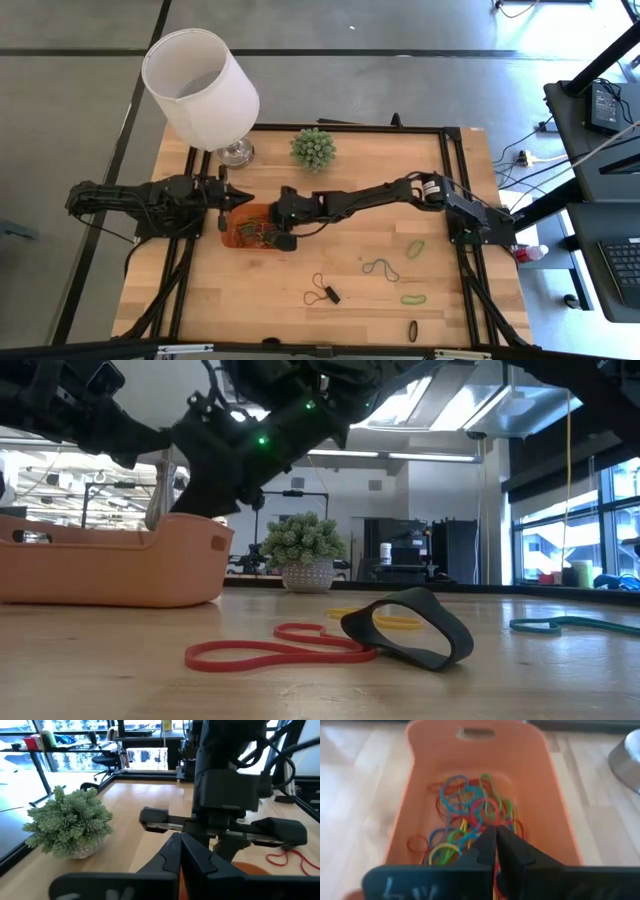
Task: Pick and place rubber bands into bin
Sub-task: Put the red rubber band into the orange bin, then put the yellow rubber band into the orange bin
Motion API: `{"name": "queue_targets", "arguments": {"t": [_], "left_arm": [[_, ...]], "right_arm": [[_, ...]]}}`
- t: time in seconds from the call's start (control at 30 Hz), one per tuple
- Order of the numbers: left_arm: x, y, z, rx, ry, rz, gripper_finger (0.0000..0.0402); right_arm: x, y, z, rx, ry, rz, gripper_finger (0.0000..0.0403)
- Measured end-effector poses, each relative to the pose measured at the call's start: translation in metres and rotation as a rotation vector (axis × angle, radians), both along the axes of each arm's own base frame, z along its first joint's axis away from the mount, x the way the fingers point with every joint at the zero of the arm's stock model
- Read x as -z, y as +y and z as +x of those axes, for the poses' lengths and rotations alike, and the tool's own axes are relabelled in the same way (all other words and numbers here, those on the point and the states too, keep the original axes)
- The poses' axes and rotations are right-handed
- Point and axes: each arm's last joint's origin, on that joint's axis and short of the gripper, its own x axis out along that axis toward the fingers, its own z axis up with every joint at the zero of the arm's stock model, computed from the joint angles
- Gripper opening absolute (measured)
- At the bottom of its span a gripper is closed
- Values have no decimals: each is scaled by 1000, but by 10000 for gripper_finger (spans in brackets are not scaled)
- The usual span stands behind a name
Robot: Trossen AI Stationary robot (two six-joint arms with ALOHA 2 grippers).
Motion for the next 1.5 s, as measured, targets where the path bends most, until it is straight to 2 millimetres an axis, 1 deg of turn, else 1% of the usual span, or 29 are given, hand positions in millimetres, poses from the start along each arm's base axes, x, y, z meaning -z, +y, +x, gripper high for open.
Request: {"name": "queue_targets", "arguments": {"t": [0.07, 0.17, 0.33, 0.47, 0.5, 0.57, 0.63, 0.73, 0.77, 0.93, 1.0, 1.03, 1.13, 1.23, 1.3, 1.4, 1.5], "left_arm": [[0, 1, 0, -22, -1, -5, 2], [0, 2, 0, -62, -1, -1, 2], [-1, 2, 0, -54, -15, -2, 5], [-1, 2, 0, -54, -13, -1, 2], [-1, 2, 0, -54, -12, -1, 2], [-1, 2, 0, -54, -13, -1, 3], [-1, 2, 0, -55, -13, 0, 5], [-1, 2, 0, -56, -12, 1, 4], [-1, 2, 0, -57, -13, 1, 3], [-1, 2, 0, -57, -13, -1, 3], [-1, 2, 0, -60, -15, -20, 3], [0, 2, 0, -62, -11, -30, 2], [3, 1, 0, -59, 21, -32, 2], [5, 1, 2, -59, 52, -39, 2], [6, 1, 4, -62, 63, -47, 2], [8, 1, 8, -62, 83, -47, 2], [11, 1, 13, -67, 117, -55, 2]], "right_arm": [[2, 0, -2, 0, 35, -2, 40], [0, 0, -5, 0, 53, -3, 70], [-4, -2, -6, 3, 57, -2, 128], [-10, -2, -7, 2, 47, -2, 170], [-11, -2, -7, -12, 52, 8, 178], [-10, -1, -9, -97, 95, 32, 192], [-10, -1, -10, -143, 105, 11, 200], [-12, -5, -9, -22, 96, -83, 203], [-12, -6, -9, -17, 97, -99, 204], [-12, -5, -10, -42, 105, -102, 204], [-18, -5, -15, -49, 138, -101, 204], [-26, -5, -18, -51, 133, -100, 202], [-59, -6, -33, -62, 80, -122, 184], [-83, -12, -58, -51, 26, -128, 156], [-90, -17, -82, -31, -10, -116, 136], [-92, -25, -127, 23, -92, -66, 108], [-81, -27, -177, 82, -148, 13, 81]]}}
